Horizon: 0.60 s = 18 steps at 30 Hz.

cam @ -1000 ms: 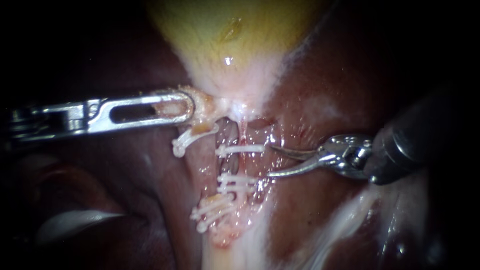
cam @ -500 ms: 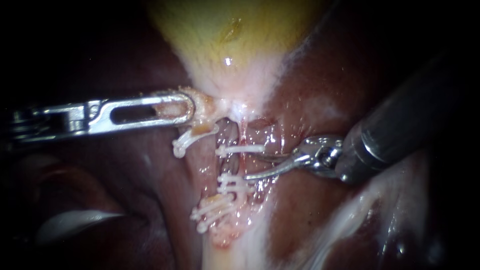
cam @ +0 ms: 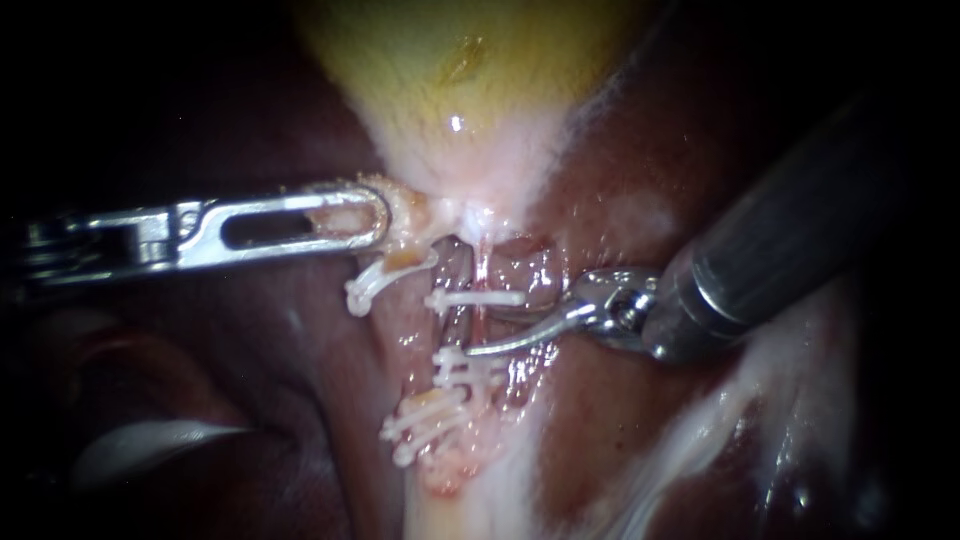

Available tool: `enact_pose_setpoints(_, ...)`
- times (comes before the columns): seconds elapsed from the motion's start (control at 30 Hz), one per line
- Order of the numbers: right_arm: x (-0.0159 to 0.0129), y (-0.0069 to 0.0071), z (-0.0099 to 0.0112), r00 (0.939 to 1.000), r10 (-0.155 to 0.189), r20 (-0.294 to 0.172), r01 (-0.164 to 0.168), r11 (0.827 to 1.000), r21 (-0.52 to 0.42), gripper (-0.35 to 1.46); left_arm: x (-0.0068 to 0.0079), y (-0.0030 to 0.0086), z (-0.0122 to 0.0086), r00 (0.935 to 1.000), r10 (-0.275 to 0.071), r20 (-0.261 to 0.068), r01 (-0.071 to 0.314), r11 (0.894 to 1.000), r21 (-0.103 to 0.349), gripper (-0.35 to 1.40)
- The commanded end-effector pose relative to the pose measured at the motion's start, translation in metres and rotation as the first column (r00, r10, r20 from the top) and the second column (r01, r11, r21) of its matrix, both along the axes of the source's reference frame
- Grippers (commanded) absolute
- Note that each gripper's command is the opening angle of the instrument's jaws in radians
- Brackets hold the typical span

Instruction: Go to the cutting position right tube

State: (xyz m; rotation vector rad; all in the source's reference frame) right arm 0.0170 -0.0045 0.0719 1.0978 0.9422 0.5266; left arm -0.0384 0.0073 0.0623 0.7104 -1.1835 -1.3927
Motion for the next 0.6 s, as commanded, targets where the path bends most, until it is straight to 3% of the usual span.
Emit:
enact_pose_setpoints(0.03,0.0001,0.0000,0.0001,1.0000,-0.002,-0.006,0.002,1.000,0.000,1.43,0.0000,0.0000,0.0000,1.0000,0.000,0.000,0.000,1.000,0.000,-0.35)
enact_pose_setpoints(0.47,0.0008,-0.0001,0.0012,0.9986,0.009,-0.053,-0.009,1.000,0.006,1.43,-0.0001,0.0000,0.0001,1.0000,0.000,0.000,0.000,1.000,-0.001,-0.35)
enact_pose_setpoints(0.6,0.0016,-0.0003,0.0014,0.9971,-0.006,-0.076,0.007,1.000,0.007,1.43,-0.0001,0.0000,0.0001,1.0000,0.000,0.000,0.000,1.000,-0.001,-0.35)
